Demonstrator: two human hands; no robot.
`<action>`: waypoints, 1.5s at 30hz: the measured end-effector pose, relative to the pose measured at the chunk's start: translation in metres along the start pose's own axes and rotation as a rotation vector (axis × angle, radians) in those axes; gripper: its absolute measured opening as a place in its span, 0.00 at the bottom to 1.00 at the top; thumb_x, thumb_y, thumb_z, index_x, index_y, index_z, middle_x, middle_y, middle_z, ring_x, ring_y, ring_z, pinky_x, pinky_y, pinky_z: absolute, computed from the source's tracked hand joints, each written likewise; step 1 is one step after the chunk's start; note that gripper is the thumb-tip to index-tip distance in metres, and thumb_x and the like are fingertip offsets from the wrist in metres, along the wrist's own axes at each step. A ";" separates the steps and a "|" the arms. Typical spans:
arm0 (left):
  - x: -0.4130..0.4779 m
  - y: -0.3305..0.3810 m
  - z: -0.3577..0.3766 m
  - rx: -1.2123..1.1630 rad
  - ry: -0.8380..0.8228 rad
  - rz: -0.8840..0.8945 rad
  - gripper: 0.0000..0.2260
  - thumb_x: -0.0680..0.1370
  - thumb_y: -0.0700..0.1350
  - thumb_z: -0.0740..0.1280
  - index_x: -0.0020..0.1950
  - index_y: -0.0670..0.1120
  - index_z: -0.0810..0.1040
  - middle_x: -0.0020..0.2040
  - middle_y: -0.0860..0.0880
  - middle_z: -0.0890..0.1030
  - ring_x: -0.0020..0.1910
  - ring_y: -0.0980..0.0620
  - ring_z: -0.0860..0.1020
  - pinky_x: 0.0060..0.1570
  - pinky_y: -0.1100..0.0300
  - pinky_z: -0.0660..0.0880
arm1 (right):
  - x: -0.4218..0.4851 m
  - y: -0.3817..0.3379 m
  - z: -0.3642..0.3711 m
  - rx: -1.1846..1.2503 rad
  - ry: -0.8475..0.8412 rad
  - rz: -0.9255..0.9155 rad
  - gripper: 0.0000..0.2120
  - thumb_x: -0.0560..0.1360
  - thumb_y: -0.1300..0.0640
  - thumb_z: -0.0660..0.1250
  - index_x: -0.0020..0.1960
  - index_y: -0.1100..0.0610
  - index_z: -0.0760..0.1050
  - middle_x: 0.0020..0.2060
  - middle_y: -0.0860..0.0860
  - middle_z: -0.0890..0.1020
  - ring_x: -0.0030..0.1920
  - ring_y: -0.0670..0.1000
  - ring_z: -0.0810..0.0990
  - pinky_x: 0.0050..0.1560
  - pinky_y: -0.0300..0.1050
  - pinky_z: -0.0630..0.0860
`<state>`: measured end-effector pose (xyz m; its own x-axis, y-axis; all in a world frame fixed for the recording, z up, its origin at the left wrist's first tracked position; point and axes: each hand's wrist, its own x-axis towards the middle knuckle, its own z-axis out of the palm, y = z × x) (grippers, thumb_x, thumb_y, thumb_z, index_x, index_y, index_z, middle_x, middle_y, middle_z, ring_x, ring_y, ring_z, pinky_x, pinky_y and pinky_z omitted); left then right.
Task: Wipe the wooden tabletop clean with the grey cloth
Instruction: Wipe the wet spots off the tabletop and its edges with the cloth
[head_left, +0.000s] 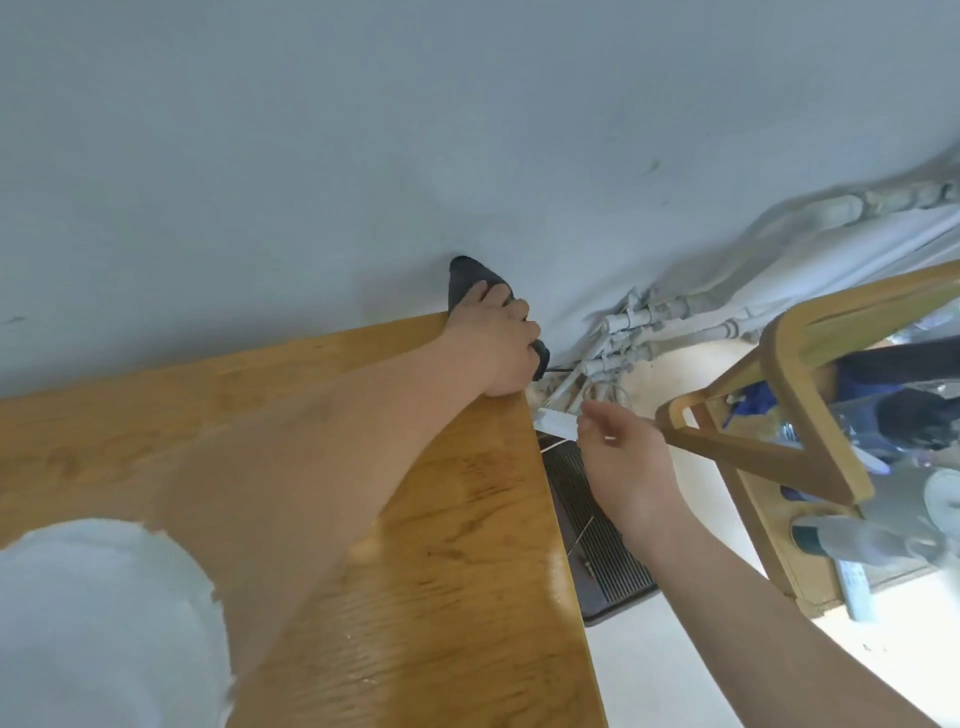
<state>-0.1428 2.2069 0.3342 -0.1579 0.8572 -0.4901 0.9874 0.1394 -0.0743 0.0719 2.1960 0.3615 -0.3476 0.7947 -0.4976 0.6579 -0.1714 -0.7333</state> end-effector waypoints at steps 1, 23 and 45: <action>-0.005 0.006 -0.003 0.050 -0.010 0.023 0.24 0.83 0.53 0.47 0.74 0.50 0.71 0.77 0.47 0.68 0.77 0.42 0.59 0.78 0.41 0.50 | -0.006 0.005 -0.002 0.019 0.001 0.025 0.17 0.84 0.55 0.62 0.72 0.52 0.76 0.63 0.45 0.80 0.60 0.46 0.77 0.61 0.41 0.71; -0.178 0.003 0.060 -0.401 -0.111 -0.259 0.46 0.78 0.67 0.65 0.84 0.47 0.45 0.84 0.46 0.40 0.83 0.46 0.42 0.79 0.47 0.51 | 0.013 -0.026 0.067 -0.667 -0.187 0.047 0.38 0.81 0.30 0.49 0.71 0.63 0.64 0.67 0.63 0.75 0.66 0.65 0.74 0.55 0.56 0.70; -0.168 0.010 0.057 -0.363 -0.224 -0.264 0.47 0.79 0.64 0.65 0.83 0.45 0.38 0.82 0.44 0.33 0.82 0.43 0.37 0.81 0.45 0.50 | -0.042 0.053 0.050 -0.281 -0.213 -0.091 0.34 0.81 0.36 0.56 0.79 0.54 0.58 0.72 0.56 0.71 0.67 0.59 0.75 0.62 0.60 0.75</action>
<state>-0.1064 2.0358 0.3664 -0.3580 0.6474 -0.6728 0.8421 0.5351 0.0668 0.0882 2.1245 0.3205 -0.5245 0.6555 -0.5434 0.7659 0.0845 -0.6373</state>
